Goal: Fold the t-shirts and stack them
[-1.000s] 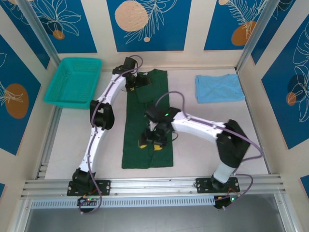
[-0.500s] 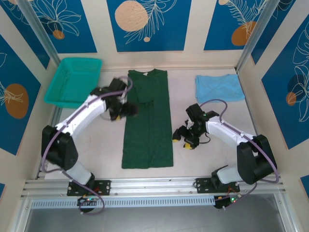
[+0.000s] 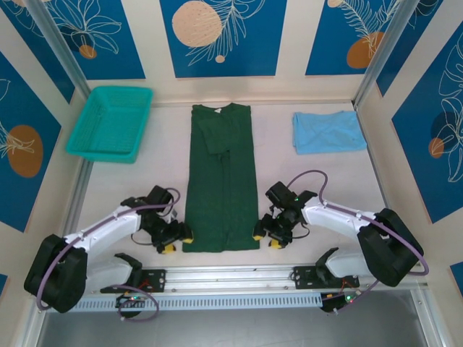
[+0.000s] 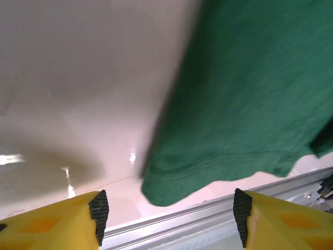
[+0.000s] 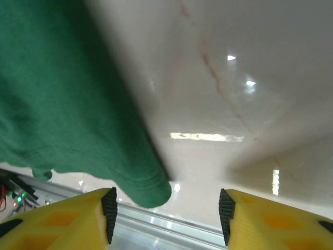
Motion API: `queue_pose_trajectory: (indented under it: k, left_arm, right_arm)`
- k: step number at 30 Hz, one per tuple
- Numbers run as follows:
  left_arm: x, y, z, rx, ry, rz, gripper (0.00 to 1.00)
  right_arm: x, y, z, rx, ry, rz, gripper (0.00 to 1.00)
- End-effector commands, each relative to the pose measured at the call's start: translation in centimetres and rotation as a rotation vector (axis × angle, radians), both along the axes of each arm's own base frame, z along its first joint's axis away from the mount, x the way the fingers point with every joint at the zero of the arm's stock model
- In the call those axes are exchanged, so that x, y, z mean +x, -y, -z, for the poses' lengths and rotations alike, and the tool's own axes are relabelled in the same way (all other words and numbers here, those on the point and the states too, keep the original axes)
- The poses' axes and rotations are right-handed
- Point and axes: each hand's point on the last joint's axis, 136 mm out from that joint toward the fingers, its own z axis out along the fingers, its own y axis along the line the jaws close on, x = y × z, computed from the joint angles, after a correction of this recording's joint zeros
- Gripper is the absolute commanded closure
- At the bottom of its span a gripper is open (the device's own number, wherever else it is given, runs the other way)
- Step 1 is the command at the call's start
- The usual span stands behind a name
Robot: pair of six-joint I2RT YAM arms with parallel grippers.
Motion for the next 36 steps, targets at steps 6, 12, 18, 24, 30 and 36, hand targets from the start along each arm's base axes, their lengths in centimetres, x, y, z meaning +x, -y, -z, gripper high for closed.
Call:
queue_pose_trajectory:
  k: [6,12,18,24,30,36]
  left_arm:
    - [0.5,2.2,-0.3,-0.144,0.028,0.009,0.42]
    - [1.7,2.3,0.2,-0.109,0.047,0.052,0.49]
    - [1.3,1.3,1.2,-0.052,0.048,0.081,0.6]
    - [1.6,1.2,1.3,-0.046,0.058,0.082,0.95]
    - [0.4,0.9,0.3,-0.031,0.046,0.081,1.0]
    - [-2.3,0.3,-1.6,0.0,0.005,0.129,1.0]
  right_arm:
    - [0.7,-1.2,0.5,-0.013,0.039,0.007,0.49]
    - [0.8,-2.0,1.2,-0.043,0.029,-0.033,0.52]
    - [0.5,-2.7,1.8,-0.063,0.019,-0.066,0.62]
    - [0.0,-2.6,2.4,-0.09,0.002,-0.085,0.85]
    - [-1.1,-1.1,1.9,-0.144,-0.02,-0.084,1.0]
    - [-4.4,-0.7,2.0,-0.168,-0.056,-0.068,1.0]
